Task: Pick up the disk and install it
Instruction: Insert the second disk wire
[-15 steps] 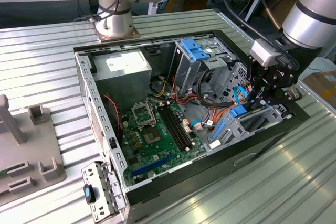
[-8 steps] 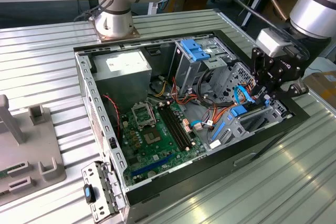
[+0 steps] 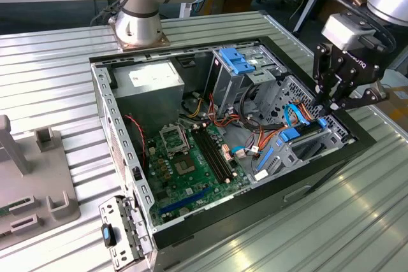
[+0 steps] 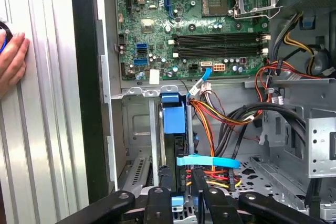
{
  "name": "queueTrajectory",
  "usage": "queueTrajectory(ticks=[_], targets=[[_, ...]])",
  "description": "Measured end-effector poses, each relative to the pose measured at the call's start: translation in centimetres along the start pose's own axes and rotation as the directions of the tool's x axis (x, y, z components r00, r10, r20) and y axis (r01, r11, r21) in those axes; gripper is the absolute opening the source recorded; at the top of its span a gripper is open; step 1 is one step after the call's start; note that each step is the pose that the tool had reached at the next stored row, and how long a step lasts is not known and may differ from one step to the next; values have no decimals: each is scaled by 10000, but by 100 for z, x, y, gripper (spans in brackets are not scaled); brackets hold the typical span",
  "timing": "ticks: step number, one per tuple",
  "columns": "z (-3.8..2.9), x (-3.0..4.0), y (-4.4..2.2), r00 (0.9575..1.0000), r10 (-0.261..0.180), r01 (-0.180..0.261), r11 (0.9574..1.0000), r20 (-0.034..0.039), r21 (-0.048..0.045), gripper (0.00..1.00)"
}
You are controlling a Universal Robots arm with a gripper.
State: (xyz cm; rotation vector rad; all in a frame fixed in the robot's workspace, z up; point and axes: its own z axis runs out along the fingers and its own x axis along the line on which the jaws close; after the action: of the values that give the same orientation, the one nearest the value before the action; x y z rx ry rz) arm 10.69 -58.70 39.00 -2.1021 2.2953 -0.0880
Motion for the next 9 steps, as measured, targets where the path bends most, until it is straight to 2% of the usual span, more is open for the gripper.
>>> queueTrajectory(ticks=[4,6,9], targets=[[-1,-103,24,10000,1,-1,10000,4,0,29],[-5,-193,58,10000,1,-1,10000,4,0,29],[-5,-209,65,10000,0,0,10000,5,0,29]])
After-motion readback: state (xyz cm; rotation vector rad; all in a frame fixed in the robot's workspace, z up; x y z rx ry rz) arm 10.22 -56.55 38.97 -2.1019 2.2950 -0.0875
